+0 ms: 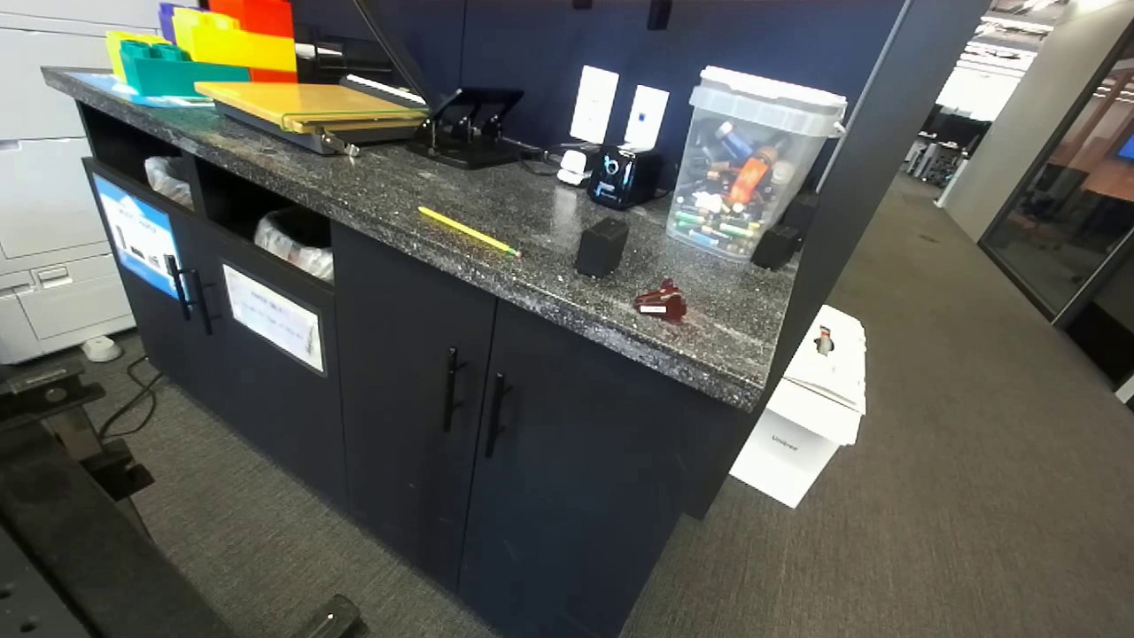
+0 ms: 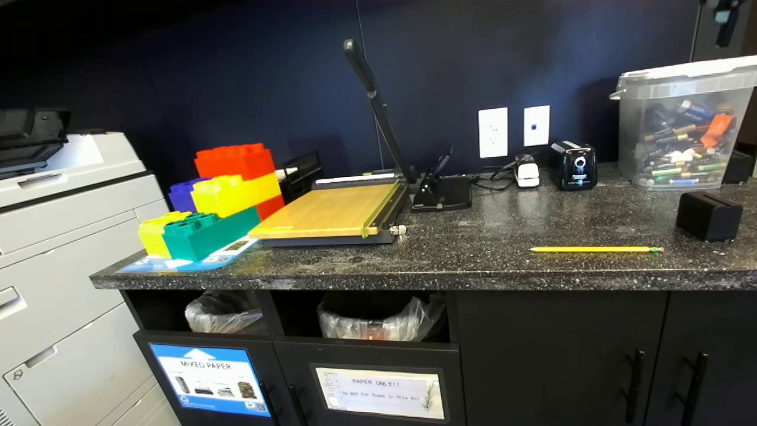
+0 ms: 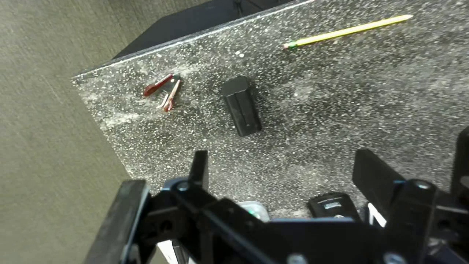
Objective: Pick up the black object on the right and move it to the left
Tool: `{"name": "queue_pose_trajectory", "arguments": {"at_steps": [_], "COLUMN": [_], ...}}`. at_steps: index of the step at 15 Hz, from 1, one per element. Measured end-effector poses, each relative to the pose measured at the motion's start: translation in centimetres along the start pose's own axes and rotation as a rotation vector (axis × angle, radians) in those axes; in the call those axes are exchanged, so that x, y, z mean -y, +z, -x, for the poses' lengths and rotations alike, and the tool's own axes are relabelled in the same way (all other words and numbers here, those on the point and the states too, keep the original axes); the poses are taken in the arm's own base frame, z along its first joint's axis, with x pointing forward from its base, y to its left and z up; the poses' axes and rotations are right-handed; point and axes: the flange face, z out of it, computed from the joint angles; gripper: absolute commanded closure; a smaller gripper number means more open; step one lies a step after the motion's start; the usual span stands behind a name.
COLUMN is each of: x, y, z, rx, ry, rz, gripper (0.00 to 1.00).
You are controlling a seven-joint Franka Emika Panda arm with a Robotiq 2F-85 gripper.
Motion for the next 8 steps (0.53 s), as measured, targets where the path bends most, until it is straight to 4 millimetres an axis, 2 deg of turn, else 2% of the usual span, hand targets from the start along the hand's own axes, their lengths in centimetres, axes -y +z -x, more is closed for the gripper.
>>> {"name": "queue_pose_trajectory", "arguments": {"at_steps": [4, 8], "x": [-1.2, -1.9], "y": [6.8, 13.0], "z": [-2.5, -3.6], "rx": [0.043, 0.110], "ry": [-0.005, 0.000], "rz": [0.085, 0.125], "gripper": [0.00, 0.00]}}
